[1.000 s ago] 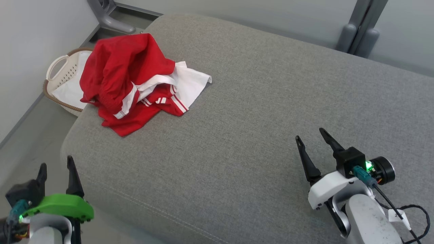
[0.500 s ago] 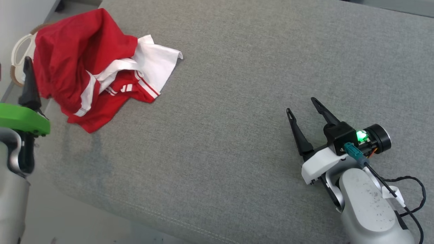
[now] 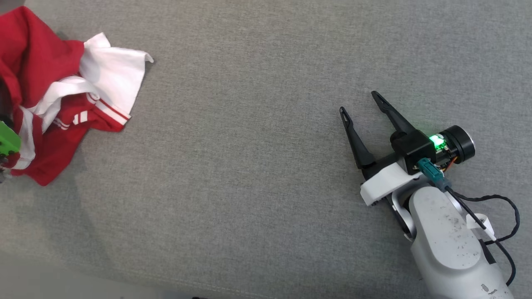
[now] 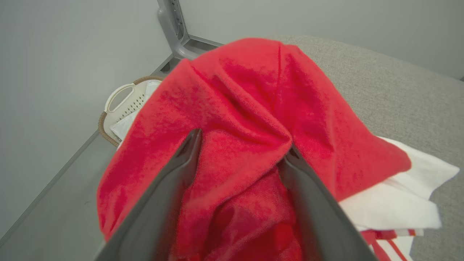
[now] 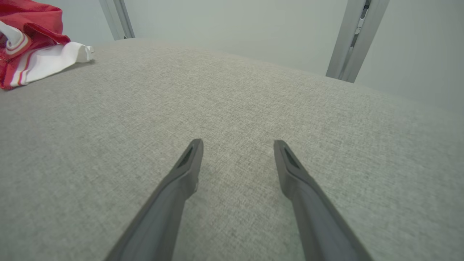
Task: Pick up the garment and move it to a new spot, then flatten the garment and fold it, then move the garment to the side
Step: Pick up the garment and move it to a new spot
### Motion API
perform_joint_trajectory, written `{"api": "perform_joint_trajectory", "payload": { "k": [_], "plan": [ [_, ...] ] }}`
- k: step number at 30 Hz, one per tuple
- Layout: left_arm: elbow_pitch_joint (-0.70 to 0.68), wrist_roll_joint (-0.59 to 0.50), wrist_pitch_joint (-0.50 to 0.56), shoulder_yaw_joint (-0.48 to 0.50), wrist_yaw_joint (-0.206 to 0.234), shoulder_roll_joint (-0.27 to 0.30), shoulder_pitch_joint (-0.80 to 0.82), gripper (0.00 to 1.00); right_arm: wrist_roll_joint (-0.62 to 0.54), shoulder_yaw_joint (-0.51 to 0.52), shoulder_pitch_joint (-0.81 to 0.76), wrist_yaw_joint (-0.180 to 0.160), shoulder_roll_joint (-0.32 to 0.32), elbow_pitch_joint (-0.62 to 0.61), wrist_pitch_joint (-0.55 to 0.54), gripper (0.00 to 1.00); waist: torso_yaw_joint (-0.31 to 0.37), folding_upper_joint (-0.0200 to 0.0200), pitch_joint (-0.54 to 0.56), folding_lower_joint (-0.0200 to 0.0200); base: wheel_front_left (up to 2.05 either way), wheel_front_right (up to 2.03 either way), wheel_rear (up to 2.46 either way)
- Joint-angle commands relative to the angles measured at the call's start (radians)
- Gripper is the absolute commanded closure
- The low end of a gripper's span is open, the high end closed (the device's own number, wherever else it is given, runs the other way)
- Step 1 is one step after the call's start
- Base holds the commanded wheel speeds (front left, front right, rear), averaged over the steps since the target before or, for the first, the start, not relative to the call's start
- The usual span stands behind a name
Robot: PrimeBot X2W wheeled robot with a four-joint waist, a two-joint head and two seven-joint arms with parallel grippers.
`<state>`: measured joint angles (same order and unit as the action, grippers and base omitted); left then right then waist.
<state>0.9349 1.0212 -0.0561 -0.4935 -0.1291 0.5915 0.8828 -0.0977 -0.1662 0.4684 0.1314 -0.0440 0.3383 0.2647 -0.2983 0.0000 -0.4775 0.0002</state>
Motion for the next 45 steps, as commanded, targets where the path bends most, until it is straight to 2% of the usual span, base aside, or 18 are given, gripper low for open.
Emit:
{"api": "perform_joint_trajectory", "payload": {
  "k": [1, 2, 3, 4, 10, 19, 23, 26, 32, 36, 42, 45],
  "plan": [
    [0.008, 0.022, 0.024, -0.018, -0.002, 0.010, 0.008, 0.00, 0.003, 0.008, -0.004, -0.001, -0.012, 0.007, -0.001, 0.00, 0.050, 0.0000, -0.039, -0.0002, 0.00, 0.00, 0.00],
    [0.013, 0.035, 0.031, -0.026, -0.002, 0.014, 0.007, 0.36, 0.006, 0.012, -0.007, -0.001, -0.013, 0.003, -0.001, 0.00, 0.054, 0.0000, -0.038, -0.0002, 0.00, 0.00, 0.00],
    [0.016, 0.049, 0.023, -0.037, -0.002, 0.019, 0.007, 0.85, 0.009, 0.014, -0.012, -0.001, -0.013, 0.001, -0.001, 0.00, 0.059, 0.0000, -0.034, -0.0002, 0.00, 0.00, 0.00],
    [0.020, 0.069, 0.015, -0.040, -0.002, 0.019, 0.007, 1.00, 0.010, 0.018, -0.017, -0.001, -0.013, 0.000, -0.001, 0.00, 0.061, 0.0000, -0.030, -0.0002, 0.00, 0.00, 0.00],
    [0.023, 0.097, -0.029, -0.101, -0.002, 0.039, 0.018, 1.00, 0.031, 0.034, -0.052, -0.001, -0.011, -0.008, -0.001, 0.00, 0.073, 0.0000, 0.022, -0.0002, 0.00, 0.00, 0.00],
    [-0.112, 0.073, -0.192, -0.190, -0.002, 0.077, 0.113, 1.00, 0.083, 0.058, -0.119, -0.001, -0.009, -0.016, 0.000, 0.00, 0.102, 0.0000, 0.155, -0.0002, 0.00, 0.00, 0.00],
    [-0.205, 0.046, -0.208, -0.222, -0.002, 0.063, 0.156, 1.00, 0.106, 0.069, -0.156, -0.001, -0.009, -0.021, 0.000, 0.00, 0.132, 0.0000, 0.207, -0.0002, 0.00, 0.00, 0.00],
    [-0.288, 0.027, -0.210, -0.206, -0.002, 0.040, 0.178, 1.00, 0.119, 0.070, -0.180, -0.001, -0.009, -0.024, 0.000, 0.00, 0.162, 0.0000, 0.236, -0.0002, 0.00, 0.00, 0.00],
    [-0.459, -0.004, -0.208, -0.161, -0.002, -0.059, 0.113, 1.00, 0.147, 0.065, -0.212, -0.001, -0.009, -0.035, 0.000, 0.00, 0.252, 0.0000, 0.278, -0.0002, 0.00, 0.00, 0.00],
    [-0.526, -0.015, -0.208, -0.160, -0.002, -0.164, 0.044, 1.00, 0.161, 0.064, -0.229, -0.001, -0.008, -0.043, 0.000, 0.00, 0.326, 0.0000, 0.289, -0.0002, 0.00, 0.00, 0.00],
    [-0.538, -0.043, -0.209, -0.234, -0.002, -0.298, -0.041, 1.00, 0.168, 0.051, -0.255, -0.001, -0.008, -0.051, 0.000, 0.00, 0.423, 0.0000, 0.287, -0.0002, 0.00, 0.00, 0.00],
    [-0.521, -0.056, -0.209, -0.260, -0.002, -0.342, -0.078, 1.00, 0.175, 0.047, -0.264, -0.001, -0.008, -0.055, 0.000, 0.00, 0.460, 0.0000, 0.281, -0.0002, 0.00, 0.00, 0.00]
  ]
}}
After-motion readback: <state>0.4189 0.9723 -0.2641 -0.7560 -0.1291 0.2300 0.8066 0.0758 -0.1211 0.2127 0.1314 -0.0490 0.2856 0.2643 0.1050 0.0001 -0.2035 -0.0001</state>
